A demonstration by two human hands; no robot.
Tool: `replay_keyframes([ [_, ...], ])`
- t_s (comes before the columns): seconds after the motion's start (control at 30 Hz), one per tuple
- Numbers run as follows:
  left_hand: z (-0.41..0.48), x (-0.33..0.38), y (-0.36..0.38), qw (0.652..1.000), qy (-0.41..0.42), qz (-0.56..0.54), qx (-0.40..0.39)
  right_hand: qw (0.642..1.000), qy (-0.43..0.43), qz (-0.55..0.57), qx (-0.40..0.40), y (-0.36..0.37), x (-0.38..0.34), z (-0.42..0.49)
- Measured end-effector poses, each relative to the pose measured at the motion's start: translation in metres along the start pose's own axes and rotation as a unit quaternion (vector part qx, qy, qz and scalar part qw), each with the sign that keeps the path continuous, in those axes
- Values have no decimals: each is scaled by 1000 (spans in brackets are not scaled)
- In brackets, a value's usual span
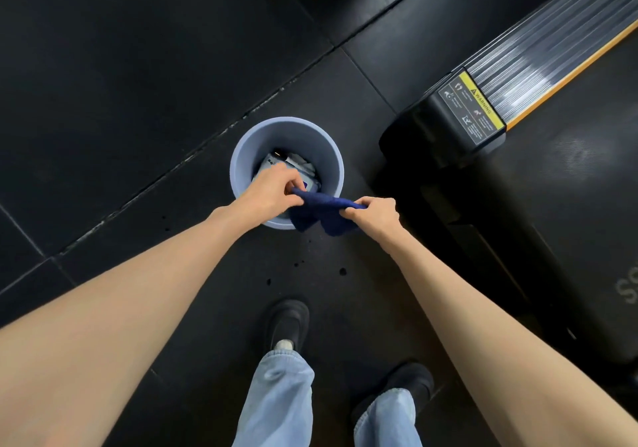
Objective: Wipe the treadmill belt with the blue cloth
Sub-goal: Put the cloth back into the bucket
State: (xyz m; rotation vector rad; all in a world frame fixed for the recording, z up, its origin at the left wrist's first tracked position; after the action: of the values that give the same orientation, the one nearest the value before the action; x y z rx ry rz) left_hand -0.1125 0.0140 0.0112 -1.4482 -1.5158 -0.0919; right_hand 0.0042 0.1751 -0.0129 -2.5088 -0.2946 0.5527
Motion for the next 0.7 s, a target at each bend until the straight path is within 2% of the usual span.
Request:
replay_keyframes([
  [0.07, 6, -4, 2, 998, -27, -48, -21, 1000, -20, 13, -9, 1, 3, 2],
  [0.13, 11, -6, 8, 988, -66, -124, -67, 995, -19, 87, -52, 3, 7, 0],
  [0.2, 18, -7, 13, 982, -81, -154, -75, 988, -9, 141, -63, 5, 14, 0],
  [0.4, 47, -13, 34, 981, -62, -182, -16, 957, 77, 279, 15, 27, 33, 25],
  [0.53, 70, -29, 53, 973, -134, -185, -38, 944, 139, 296, 46, 42, 37, 44],
  [0.6, 75, -36, 64, 970, -161, -158, -95, 944, 162, 283, 47, 45, 40, 50],
  [0.7, 73, -33, 75, 972, -135, -71, -181, 960, 176, 216, 42, 42, 48, 51],
])
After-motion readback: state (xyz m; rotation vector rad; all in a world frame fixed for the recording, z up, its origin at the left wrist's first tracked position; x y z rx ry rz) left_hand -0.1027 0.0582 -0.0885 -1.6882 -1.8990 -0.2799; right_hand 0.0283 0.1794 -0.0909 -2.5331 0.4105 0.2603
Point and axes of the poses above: each hand's wrist, its own z-axis towards the middle knuckle, its own y-axis out of the palm, x = y × z, the point moved 4 cm from there along z, towards the middle knuckle, and after that the axes turned 2 degrees about y, right-handed, at the moved point
